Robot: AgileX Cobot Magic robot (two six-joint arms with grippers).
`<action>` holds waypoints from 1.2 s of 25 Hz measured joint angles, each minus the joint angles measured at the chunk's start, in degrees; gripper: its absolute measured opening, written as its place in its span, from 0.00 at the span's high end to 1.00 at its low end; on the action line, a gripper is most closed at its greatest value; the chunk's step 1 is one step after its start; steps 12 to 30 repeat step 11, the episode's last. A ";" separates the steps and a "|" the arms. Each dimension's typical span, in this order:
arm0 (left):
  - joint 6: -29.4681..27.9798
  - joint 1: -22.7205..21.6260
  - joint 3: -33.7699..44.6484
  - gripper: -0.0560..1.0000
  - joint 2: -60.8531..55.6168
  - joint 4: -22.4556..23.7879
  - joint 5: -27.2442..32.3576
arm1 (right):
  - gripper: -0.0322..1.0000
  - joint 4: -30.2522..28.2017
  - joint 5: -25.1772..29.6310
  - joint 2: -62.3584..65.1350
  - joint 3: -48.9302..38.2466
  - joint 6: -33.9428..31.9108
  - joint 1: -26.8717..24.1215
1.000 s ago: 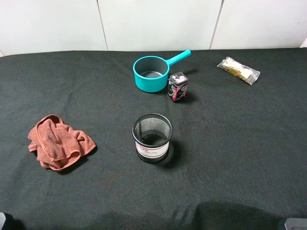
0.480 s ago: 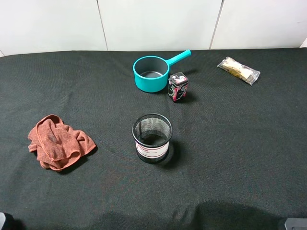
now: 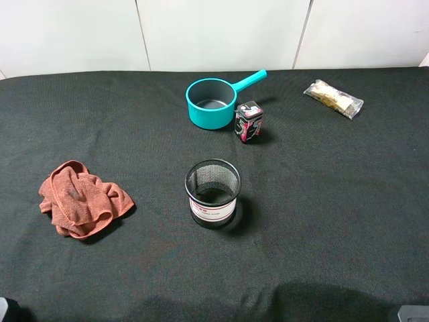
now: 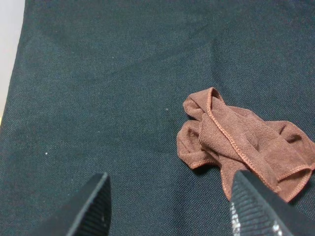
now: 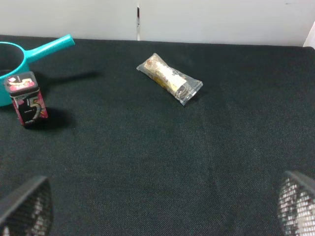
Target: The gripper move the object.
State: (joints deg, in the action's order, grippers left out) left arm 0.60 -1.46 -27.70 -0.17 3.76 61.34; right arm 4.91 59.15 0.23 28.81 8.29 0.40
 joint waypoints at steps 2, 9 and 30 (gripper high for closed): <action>0.00 0.00 0.00 0.45 0.00 0.05 0.00 | 0.30 0.00 0.00 0.00 0.00 0.00 0.00; 0.00 0.00 0.00 0.45 0.00 0.05 0.00 | 0.30 0.00 0.00 0.00 0.00 0.00 0.00; 0.00 0.00 0.00 0.45 0.00 0.05 0.00 | 0.30 0.00 0.00 0.00 0.00 0.00 0.00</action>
